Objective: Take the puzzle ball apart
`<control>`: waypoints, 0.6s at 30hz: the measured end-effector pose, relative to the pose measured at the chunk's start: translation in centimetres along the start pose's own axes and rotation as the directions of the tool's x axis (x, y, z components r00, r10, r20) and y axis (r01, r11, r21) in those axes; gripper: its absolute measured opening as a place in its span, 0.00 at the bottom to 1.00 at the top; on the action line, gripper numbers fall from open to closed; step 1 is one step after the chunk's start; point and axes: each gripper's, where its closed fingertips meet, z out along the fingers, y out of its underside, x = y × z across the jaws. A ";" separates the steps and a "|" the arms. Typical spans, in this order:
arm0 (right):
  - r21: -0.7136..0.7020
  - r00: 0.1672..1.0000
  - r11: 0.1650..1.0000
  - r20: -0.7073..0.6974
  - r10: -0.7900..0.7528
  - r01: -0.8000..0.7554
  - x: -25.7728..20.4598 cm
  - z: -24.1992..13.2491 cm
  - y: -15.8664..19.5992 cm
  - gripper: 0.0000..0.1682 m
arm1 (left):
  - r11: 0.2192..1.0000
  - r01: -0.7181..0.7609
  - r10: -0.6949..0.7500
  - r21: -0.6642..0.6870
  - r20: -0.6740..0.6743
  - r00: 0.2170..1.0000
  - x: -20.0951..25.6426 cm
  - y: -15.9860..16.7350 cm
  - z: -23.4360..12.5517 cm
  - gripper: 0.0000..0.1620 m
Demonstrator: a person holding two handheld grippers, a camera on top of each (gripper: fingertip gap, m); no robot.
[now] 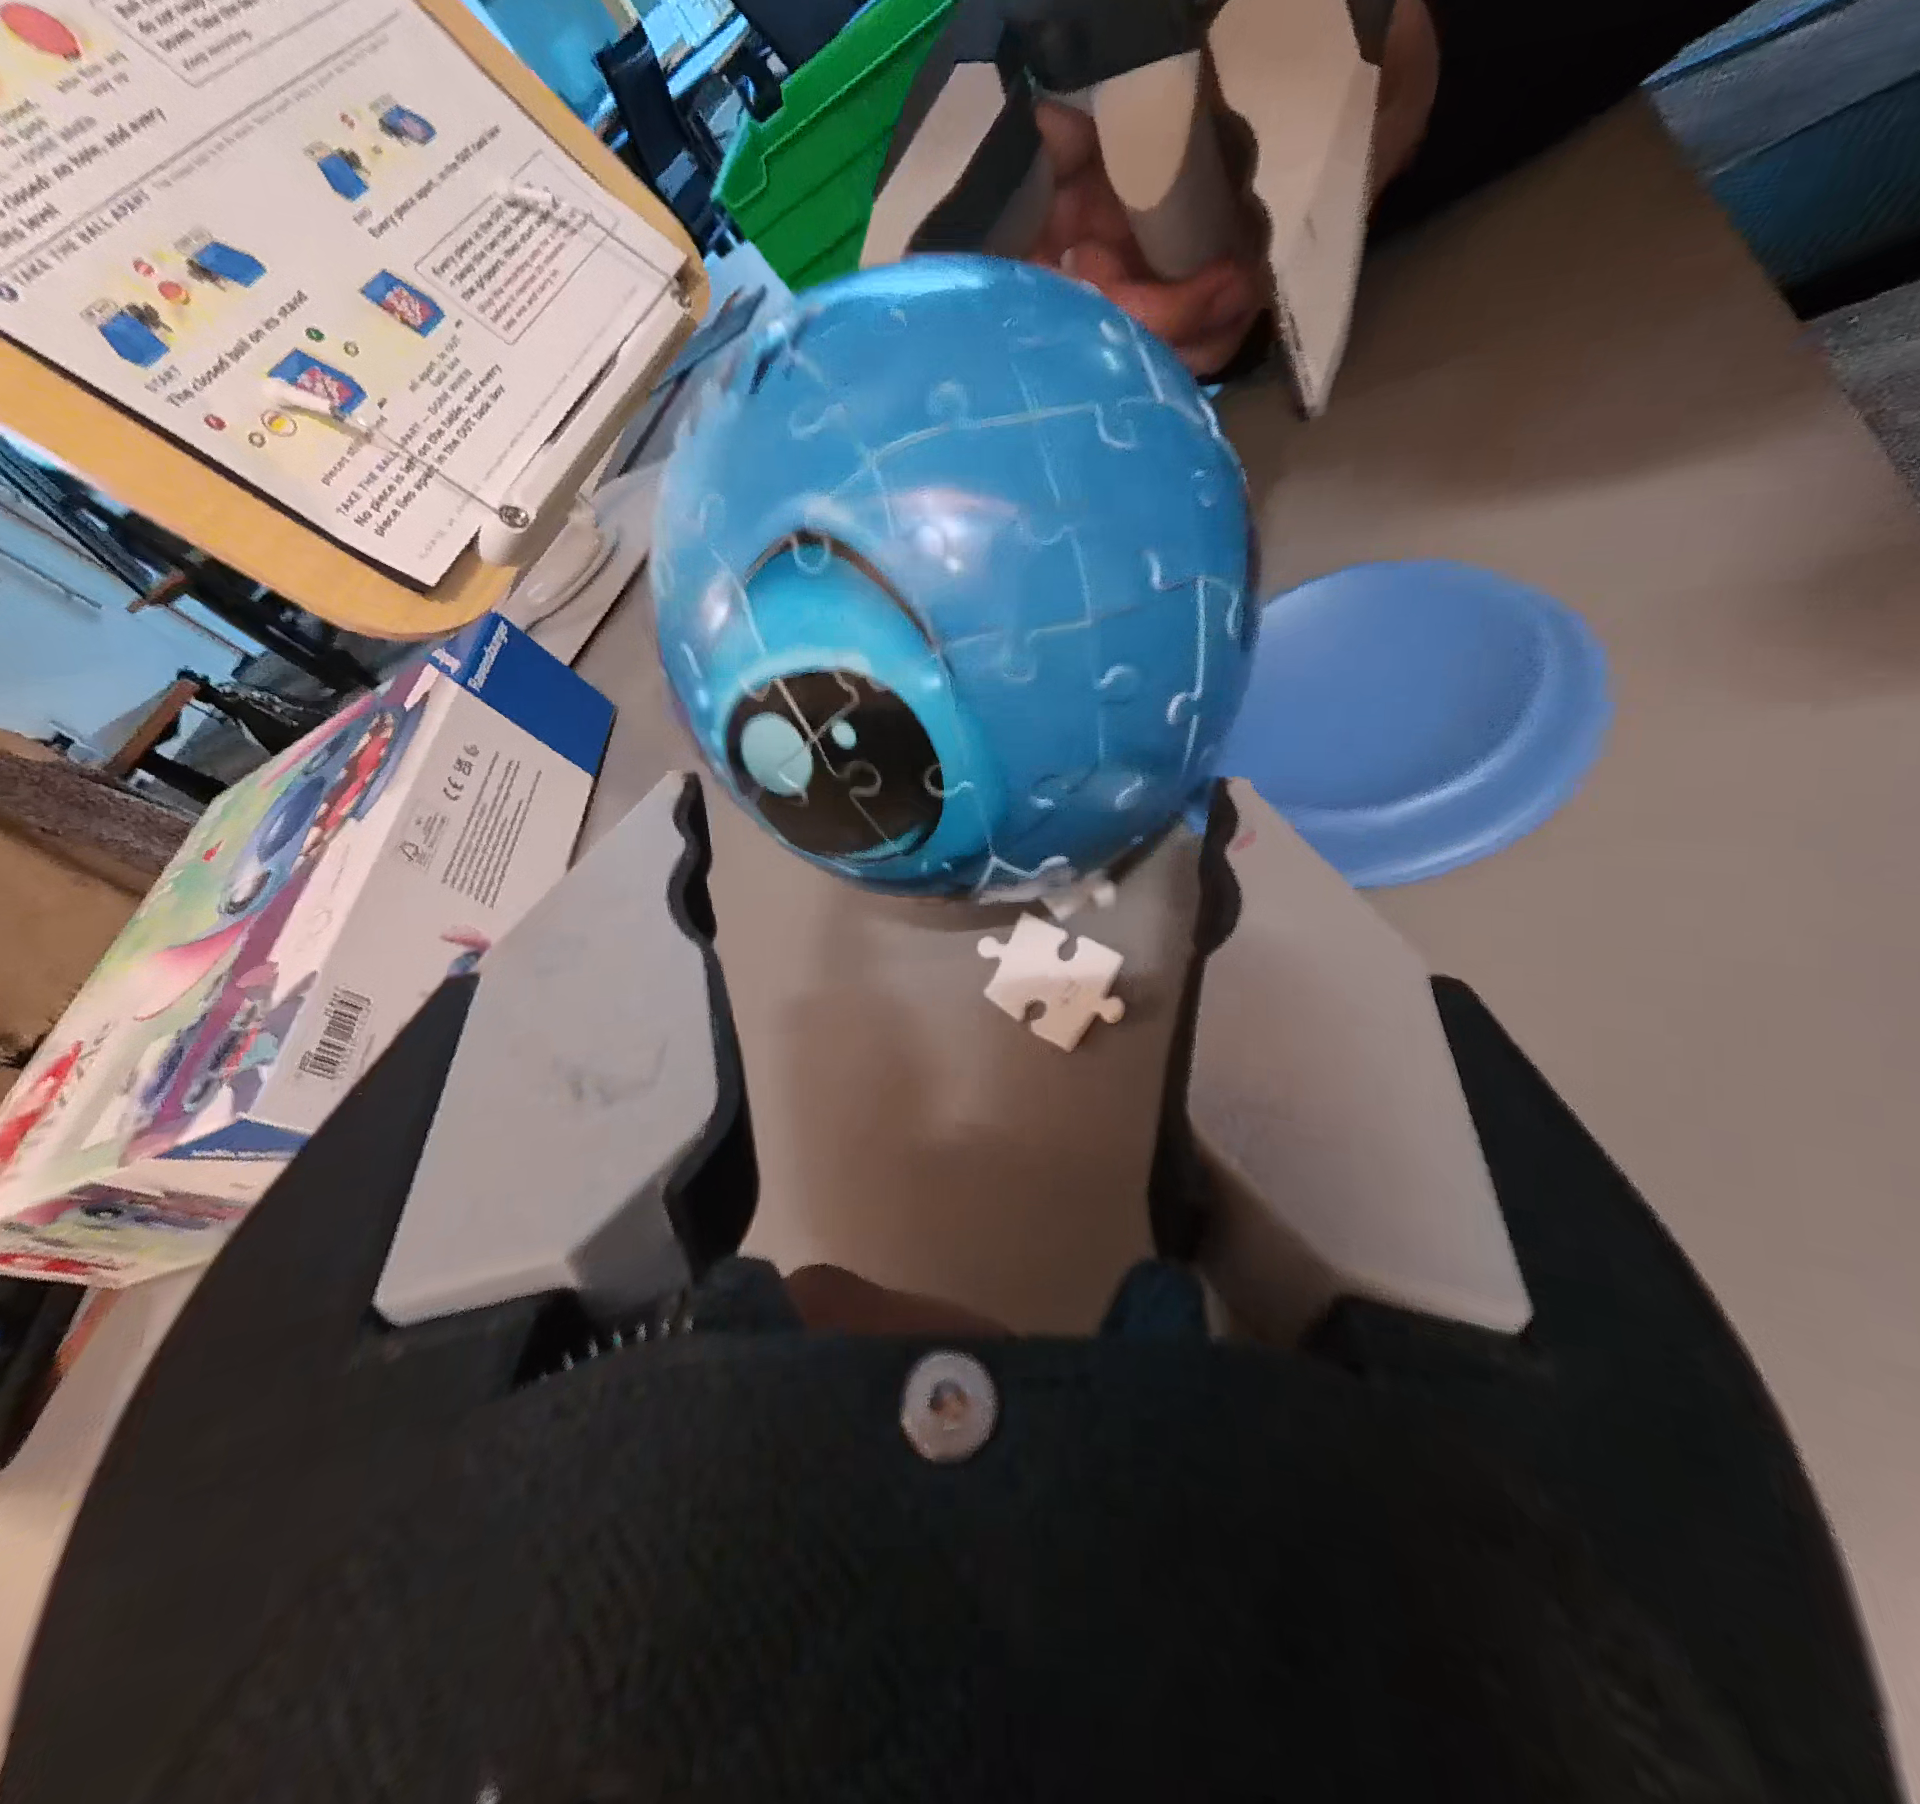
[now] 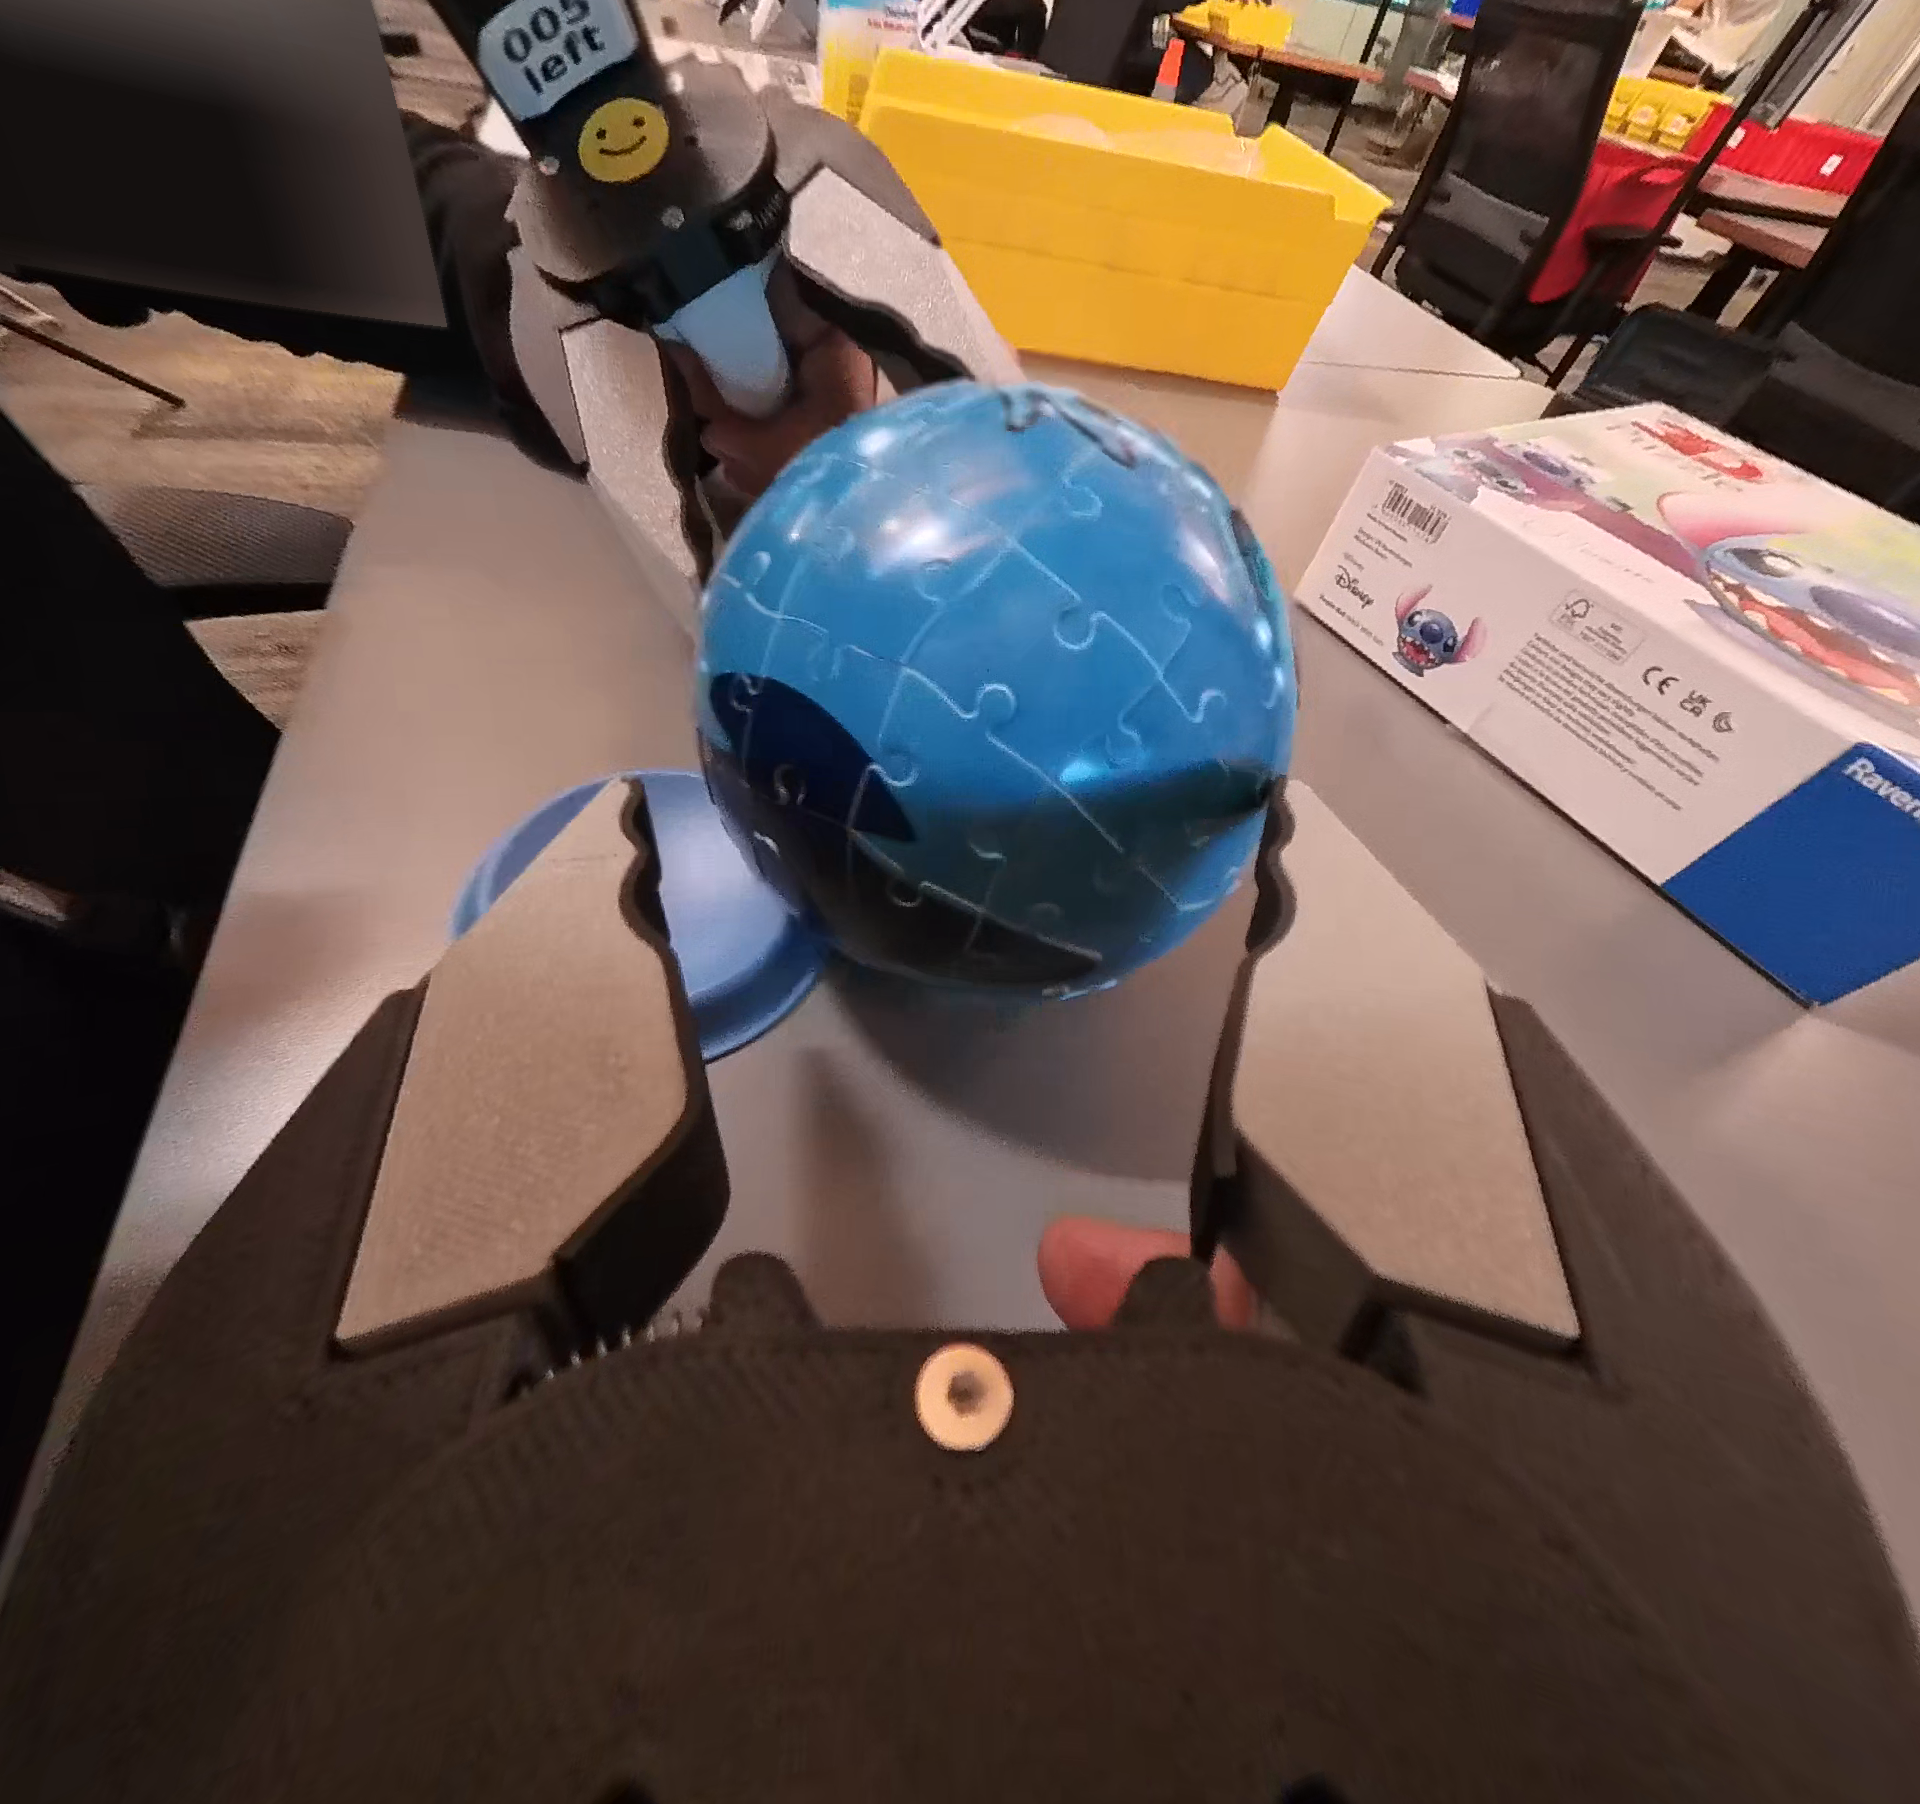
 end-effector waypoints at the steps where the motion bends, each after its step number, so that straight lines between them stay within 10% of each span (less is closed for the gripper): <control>1: -0.018 1.000 1.000 -0.012 0.007 -0.007 0.3 0.2 0.2 0.66 | 1.000 0.023 -0.023 -0.002 -0.008 1.000 -0.2 0.1 0.2 0.58; 18: -0.090 0.948 0.944 0.004 0.319 -0.317 8.1 3.6 -4.2 0.63 | 0.854 0.513 -0.511 0.082 -0.055 0.858 -7.1 0.7 1.1 0.56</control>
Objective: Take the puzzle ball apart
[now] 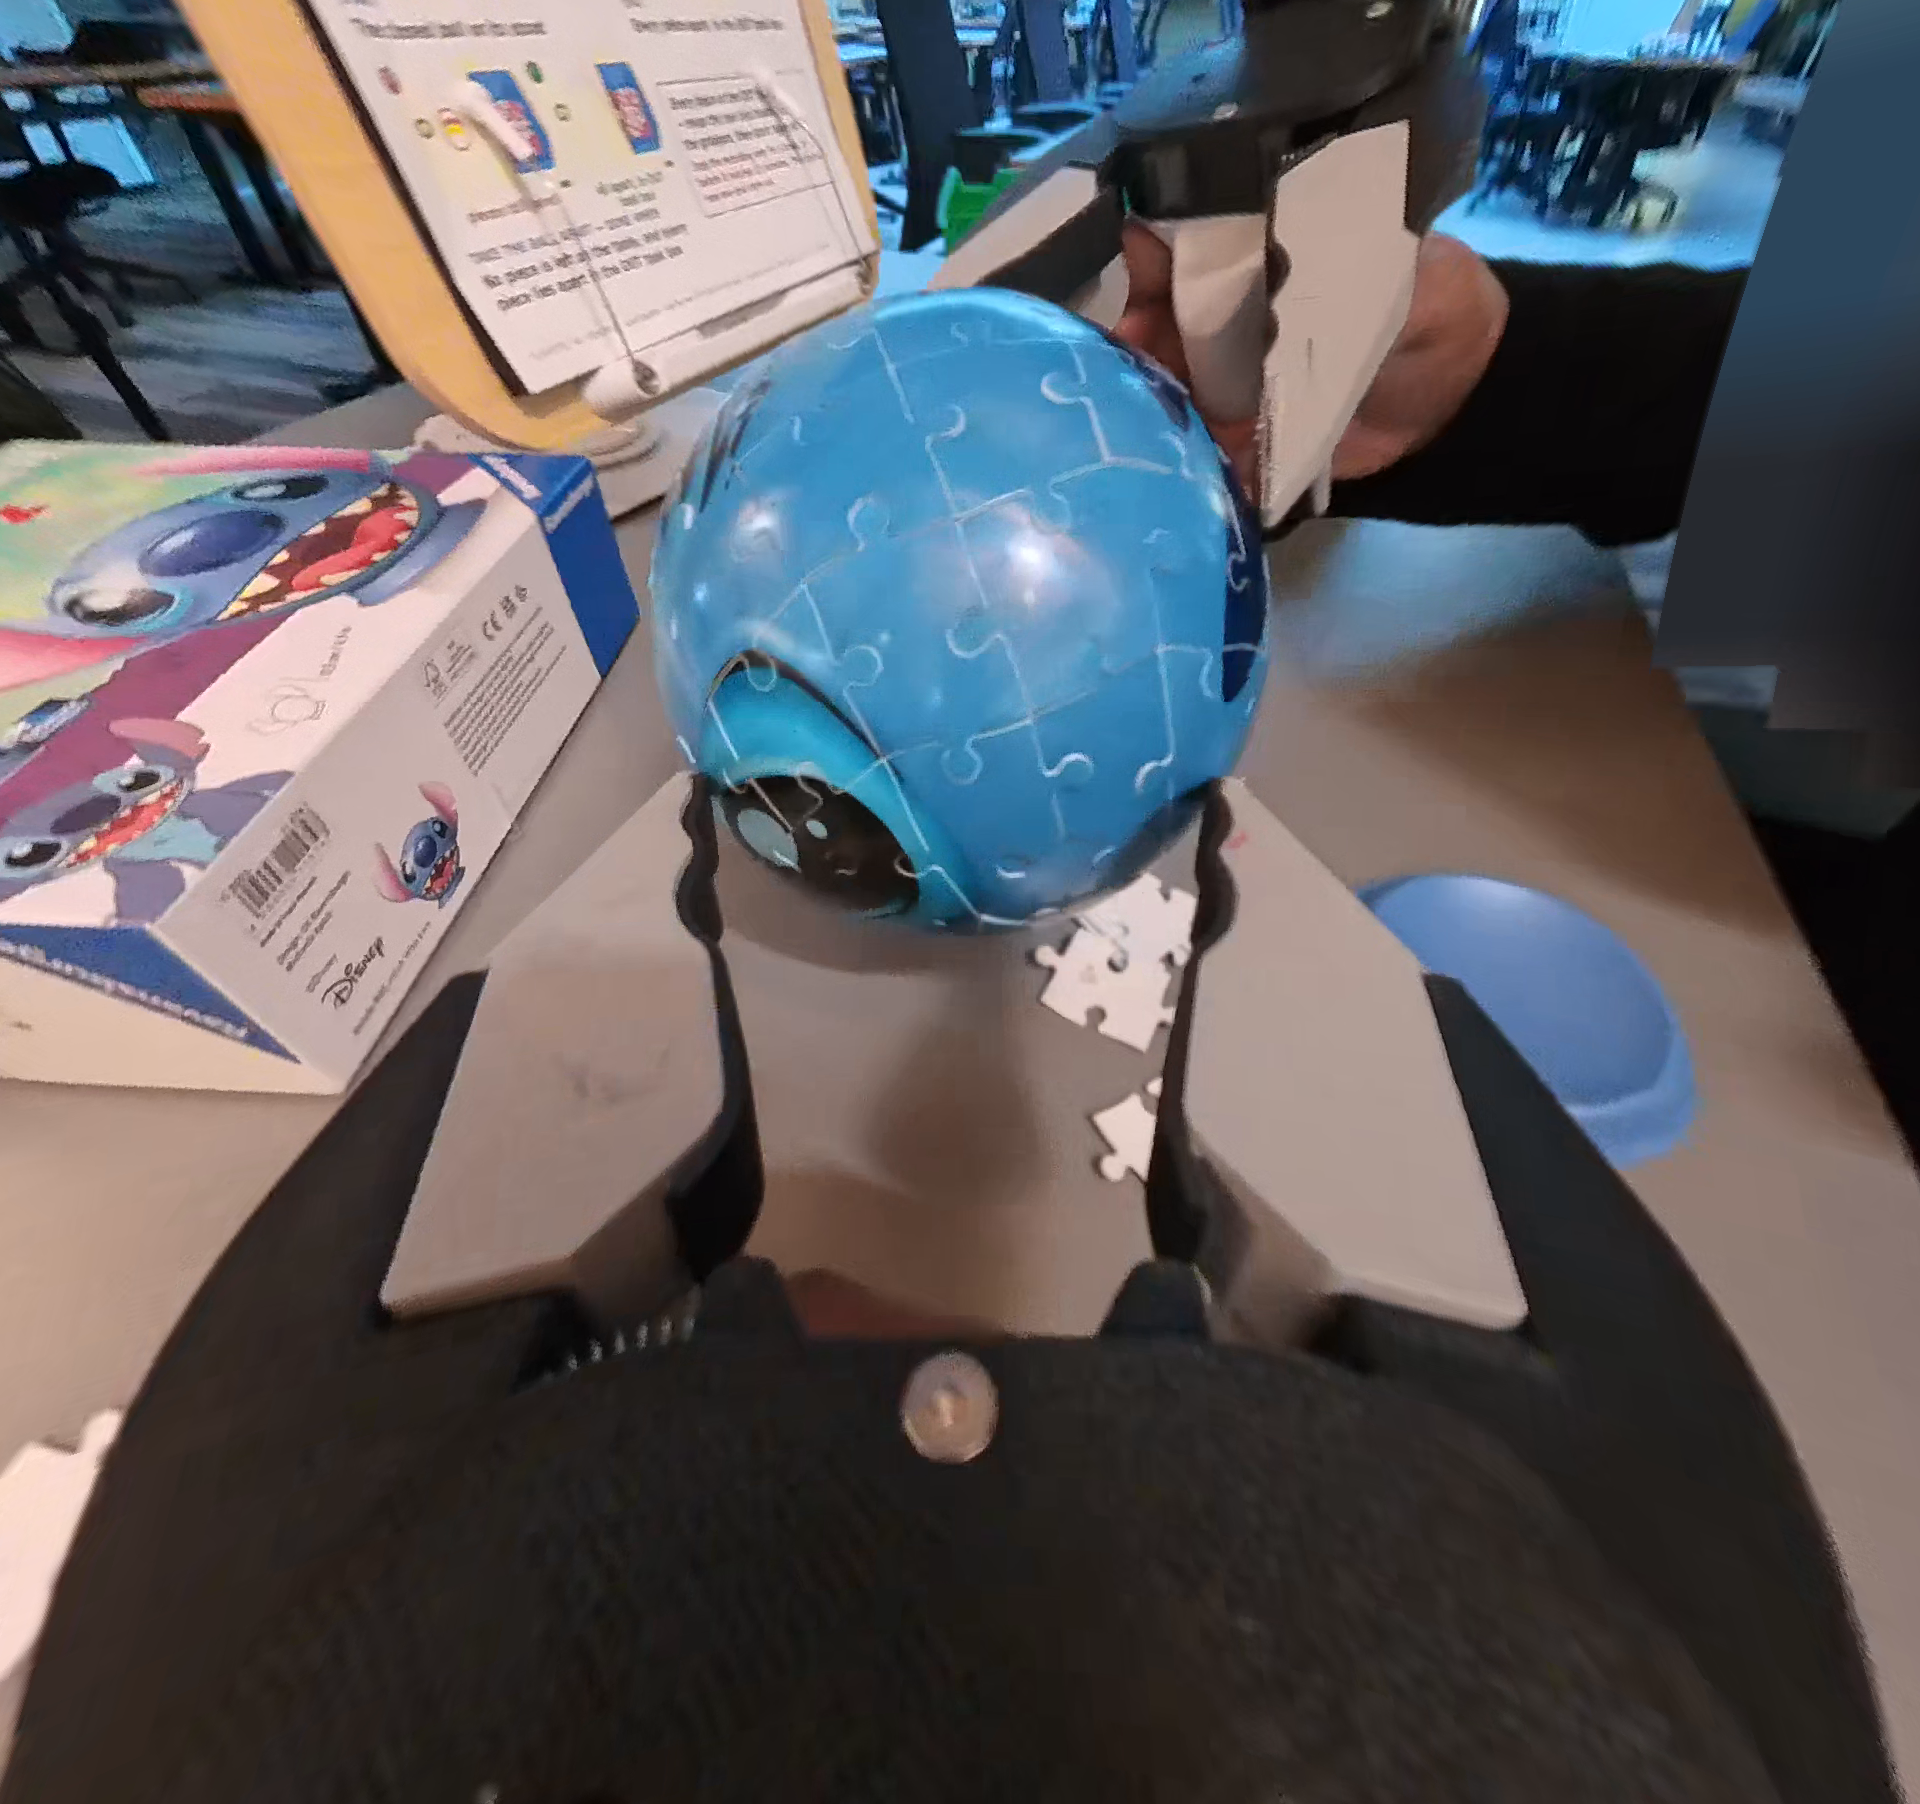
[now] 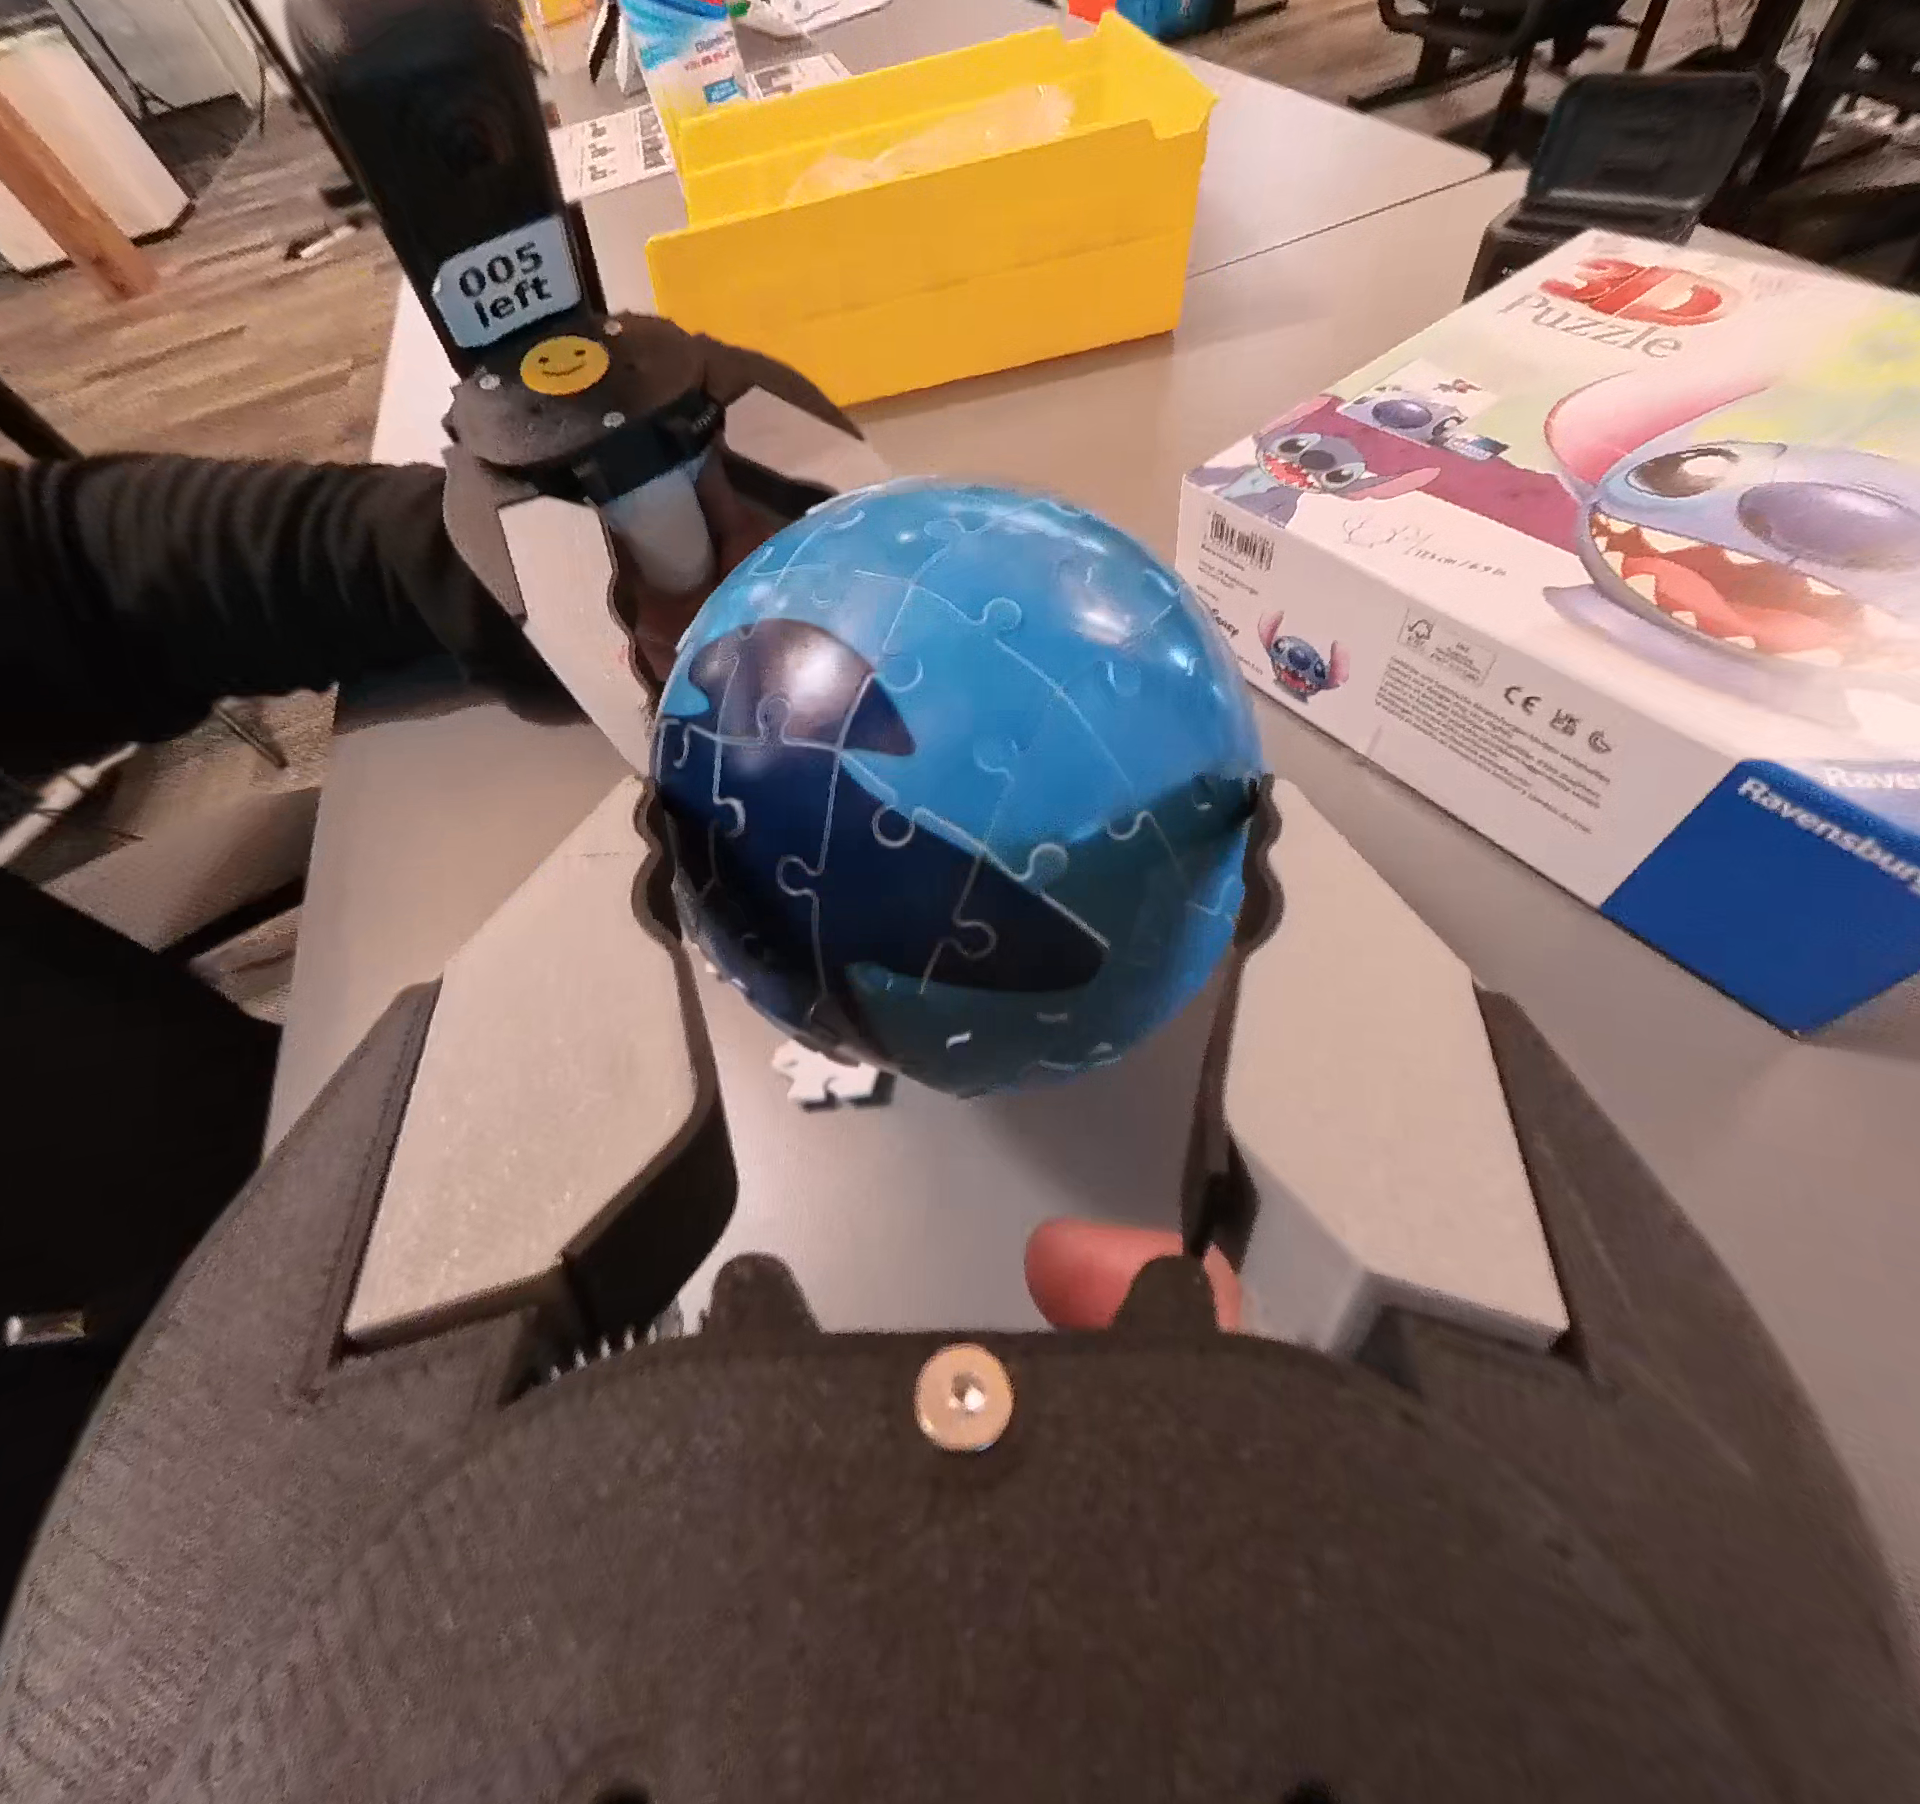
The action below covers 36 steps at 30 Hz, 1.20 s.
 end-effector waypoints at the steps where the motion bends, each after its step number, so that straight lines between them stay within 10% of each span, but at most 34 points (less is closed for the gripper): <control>1: -0.009 1.000 1.000 0.004 0.015 -0.015 0.2 0.3 -0.4 0.63 | 0.999 0.039 -0.039 0.009 -0.004 0.999 -0.3 -0.1 -0.1 0.56; 11: -0.193 0.984 0.965 -0.022 0.178 -0.179 1.8 1.4 -0.6 0.63 | 0.922 0.386 -0.384 0.031 -0.055 0.922 -2.6 -1.4 -0.2 0.59; 24: -0.124 0.988 0.986 -0.119 0.098 -0.113 1.0 -0.1 3.0 0.60 | 0.929 0.350 -0.344 0.118 -0.069 0.936 -1.5 -2.9 1.4 0.39; 36: -0.171 0.977 0.962 0.014 -0.214 0.213 -4.5 5.0 0.5 0.60 | 0.966 0.255 -0.256 0.039 0.022 0.966 -0.8 0.7 -6.4 0.50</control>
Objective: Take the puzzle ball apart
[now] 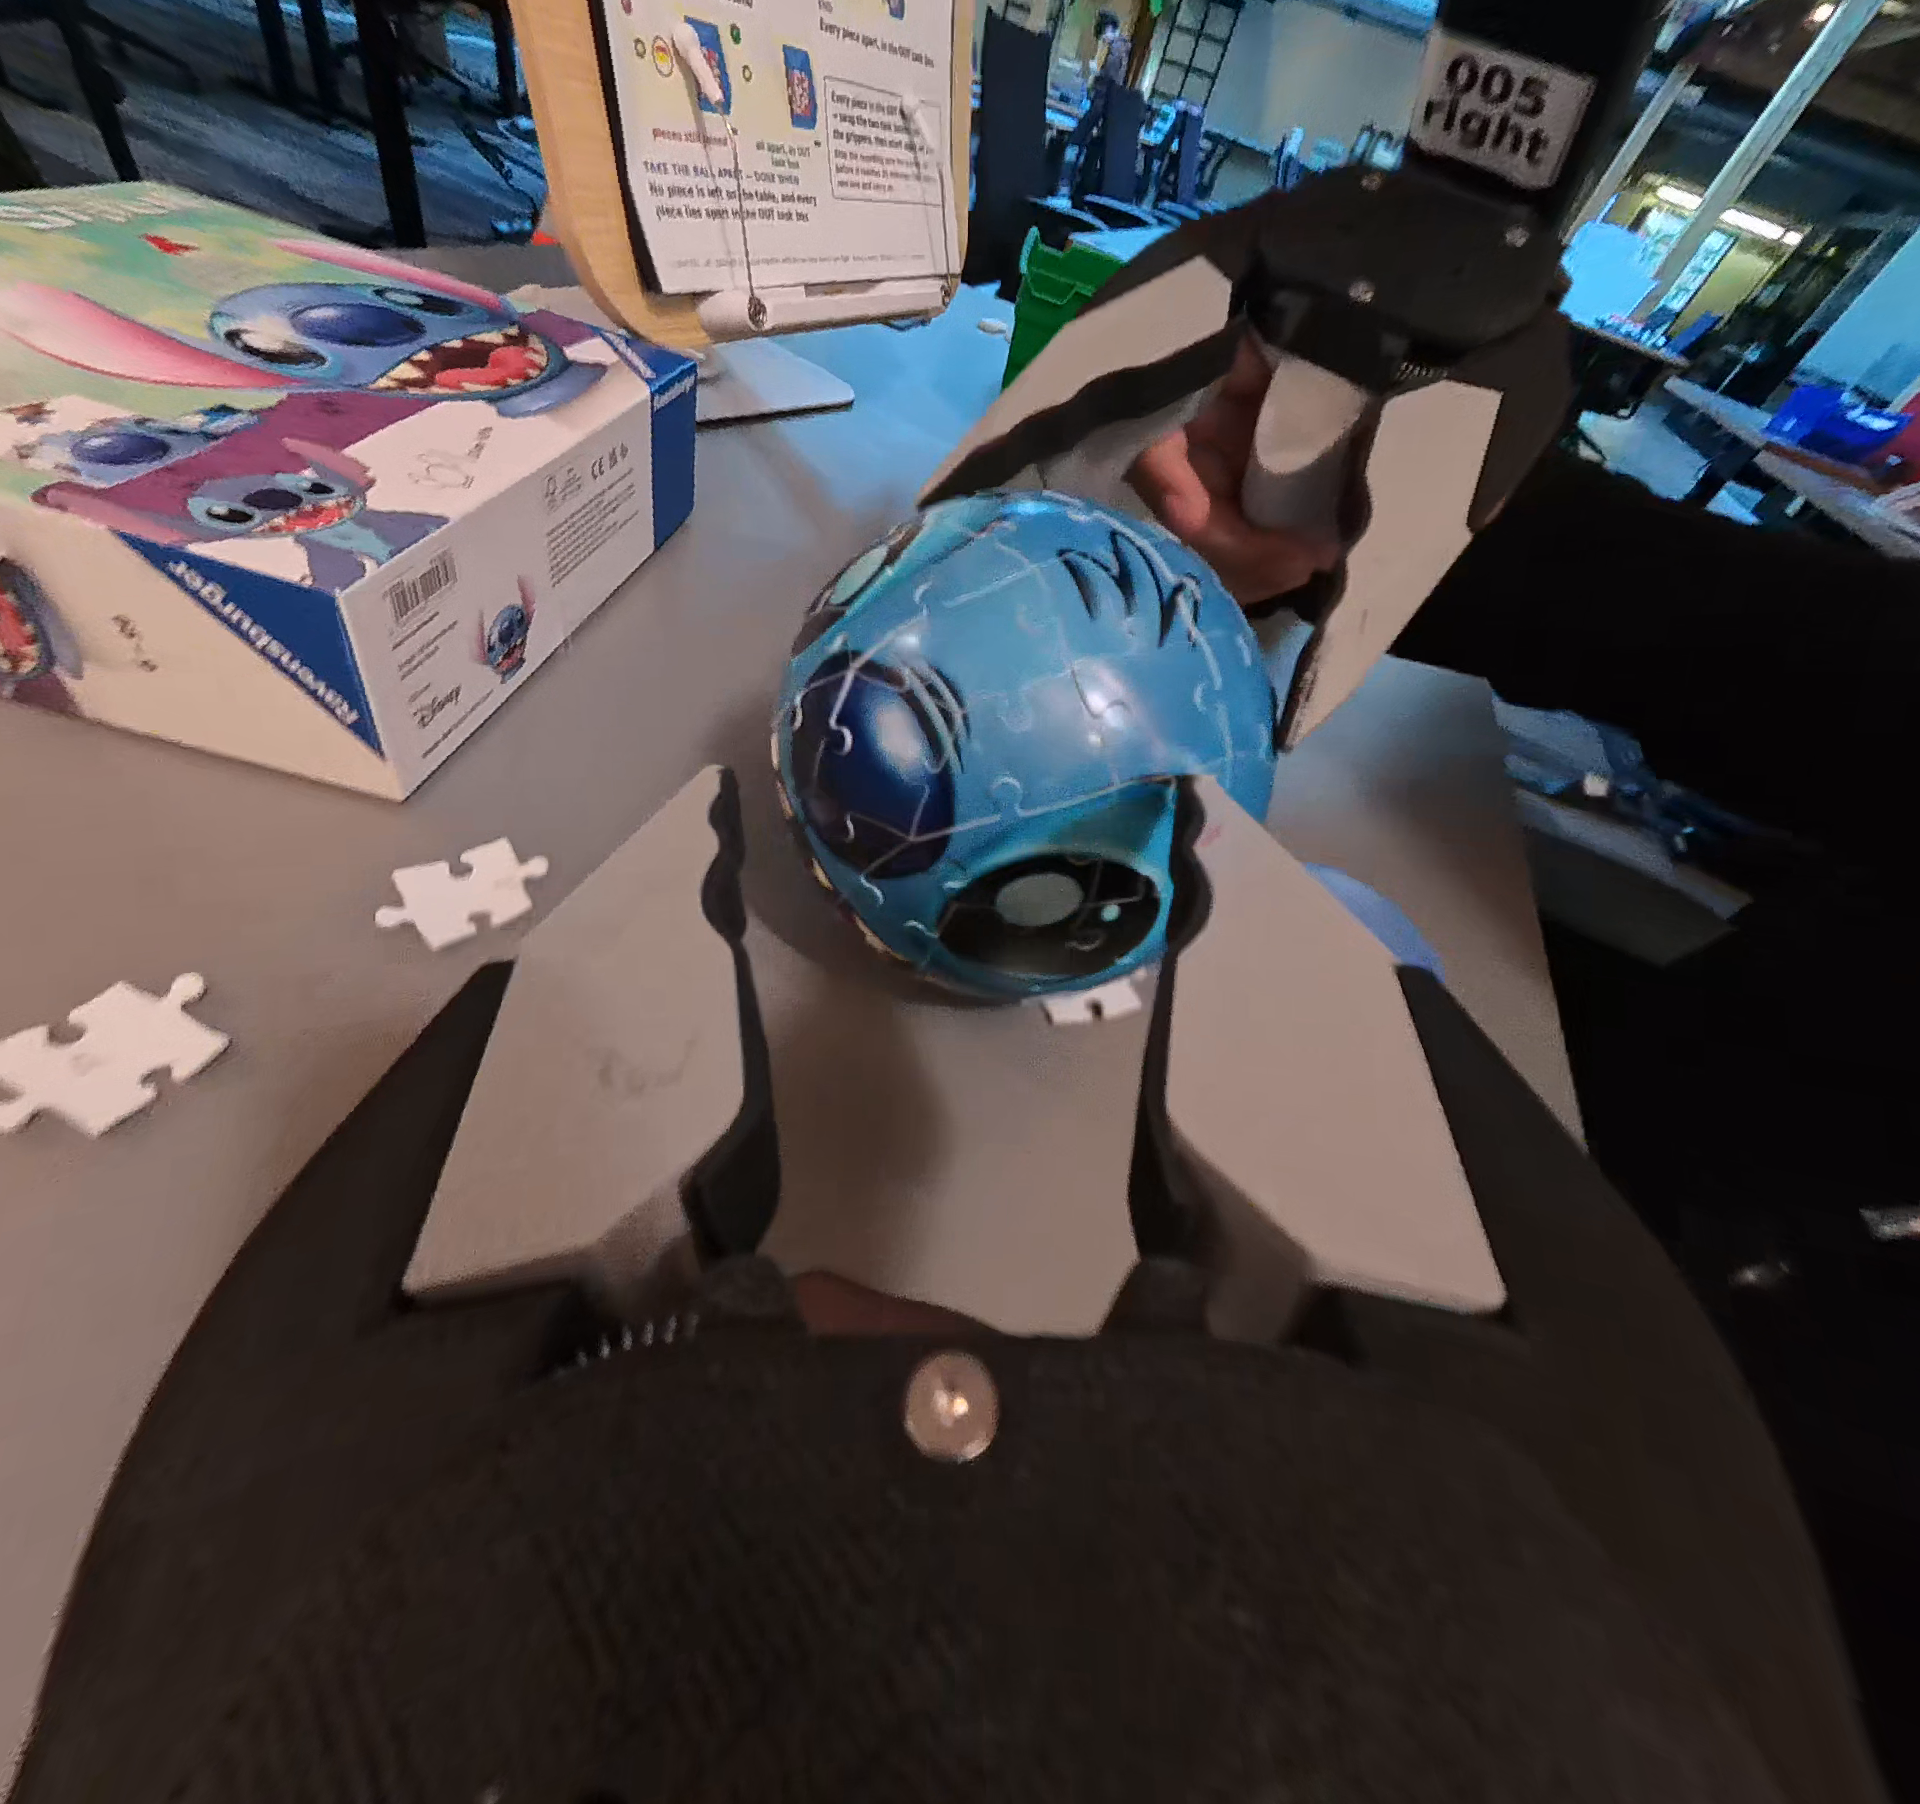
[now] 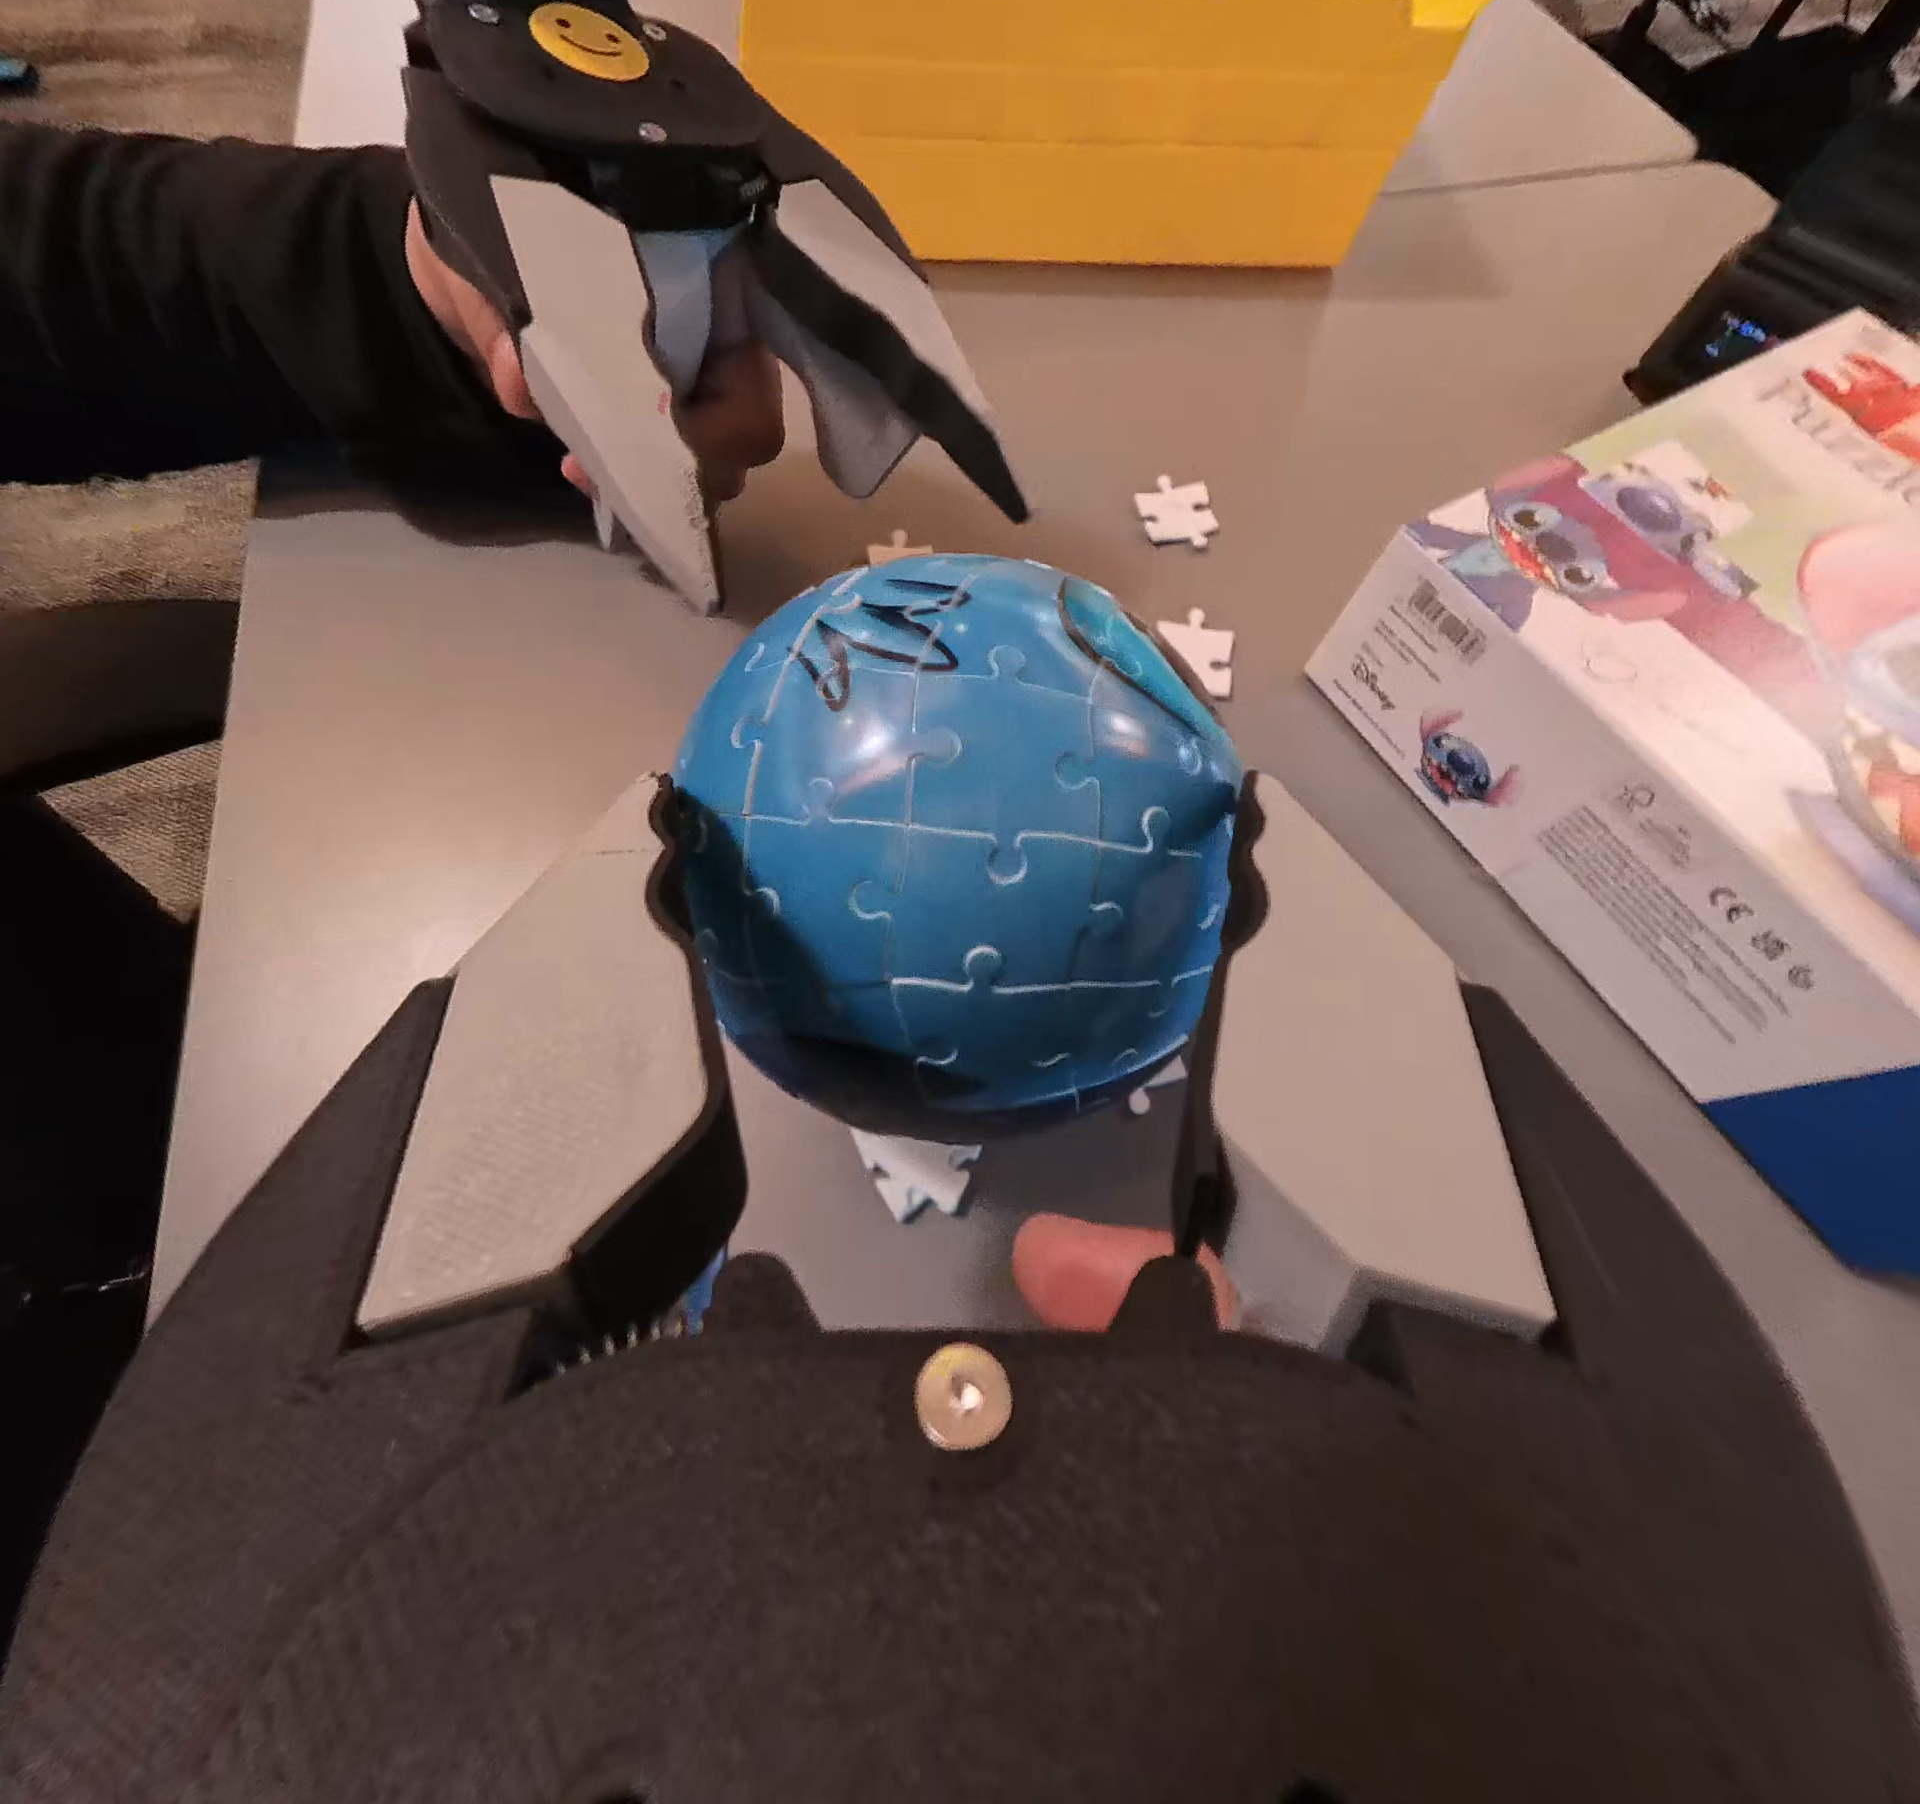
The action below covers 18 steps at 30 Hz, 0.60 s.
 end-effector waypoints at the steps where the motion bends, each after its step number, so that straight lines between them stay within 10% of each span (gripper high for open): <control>1: 0.012 1.000 1.000 -0.009 -0.014 0.014 -0.1 0.0 -0.4 0.58 | 1.000 -0.001 0.001 -0.013 -0.005 1.000 0.3 0.4 -0.5 0.51; 18: 0.059 0.804 0.819 0.243 0.542 -0.570 3.6 -1.7 4.9 0.69 | 0.970 0.153 -0.158 -0.191 -0.010 0.987 -0.3 3.3 3.1 0.58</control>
